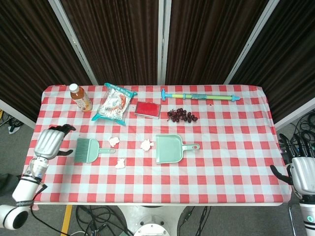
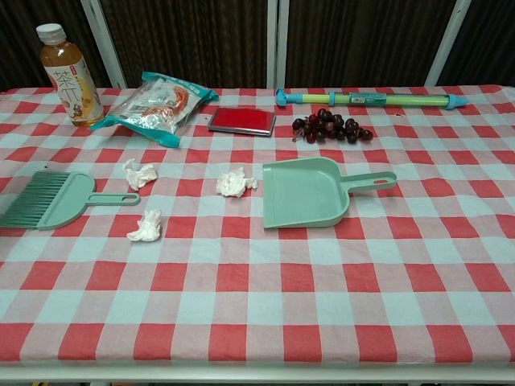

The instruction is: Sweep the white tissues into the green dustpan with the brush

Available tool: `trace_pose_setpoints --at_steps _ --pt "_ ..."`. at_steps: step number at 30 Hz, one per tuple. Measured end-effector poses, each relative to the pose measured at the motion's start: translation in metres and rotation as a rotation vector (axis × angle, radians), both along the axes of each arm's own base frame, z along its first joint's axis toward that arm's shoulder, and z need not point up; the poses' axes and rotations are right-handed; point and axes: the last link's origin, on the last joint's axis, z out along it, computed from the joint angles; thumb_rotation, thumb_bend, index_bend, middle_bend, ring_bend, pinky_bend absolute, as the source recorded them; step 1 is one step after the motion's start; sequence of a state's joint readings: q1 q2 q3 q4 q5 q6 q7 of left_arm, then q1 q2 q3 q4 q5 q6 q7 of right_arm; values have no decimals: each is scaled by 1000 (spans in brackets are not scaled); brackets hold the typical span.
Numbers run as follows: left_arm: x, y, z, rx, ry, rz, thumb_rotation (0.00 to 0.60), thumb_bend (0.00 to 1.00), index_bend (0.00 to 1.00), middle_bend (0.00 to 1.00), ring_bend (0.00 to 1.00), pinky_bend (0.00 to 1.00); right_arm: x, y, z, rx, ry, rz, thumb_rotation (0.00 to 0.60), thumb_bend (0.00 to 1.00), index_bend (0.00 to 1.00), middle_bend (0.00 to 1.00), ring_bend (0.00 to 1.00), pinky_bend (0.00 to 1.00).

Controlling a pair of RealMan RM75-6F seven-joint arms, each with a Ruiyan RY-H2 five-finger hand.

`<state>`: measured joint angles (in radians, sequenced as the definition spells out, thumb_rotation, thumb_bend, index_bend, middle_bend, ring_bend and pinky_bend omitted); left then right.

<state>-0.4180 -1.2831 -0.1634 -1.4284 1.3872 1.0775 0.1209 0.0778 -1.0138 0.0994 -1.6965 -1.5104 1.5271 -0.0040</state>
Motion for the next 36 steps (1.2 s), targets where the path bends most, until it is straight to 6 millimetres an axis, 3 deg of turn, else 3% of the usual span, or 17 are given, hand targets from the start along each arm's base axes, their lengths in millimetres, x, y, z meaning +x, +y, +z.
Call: trace_pose_setpoints --at_steps 3,9,17,31,36 --pt "4 12 -20 -42 42 -1 600 166 381 389 646 799 -1 0 0 0 -1 -3 600 134 80 229 0 16" --pt "6 19 -48 -97 120 8 600 170 382 445 741 883 -2 1 -1 6 0 -11 600 134 81 231 0 23" --pt "16 17 -68 -136 242 20 600 177 383 448 778 894 -3 0 -4 13 -6 -17 600 134 81 233 0 30" --pt "56 31 -109 -207 271 53 600 206 380 450 805 893 -12 7 0 -4 -13 -47 600 134 81 233 0 41" --pt "61 32 -116 -223 303 48 600 206 380 450 804 893 -14 9 1 -9 -15 -55 600 134 80 233 0 42"
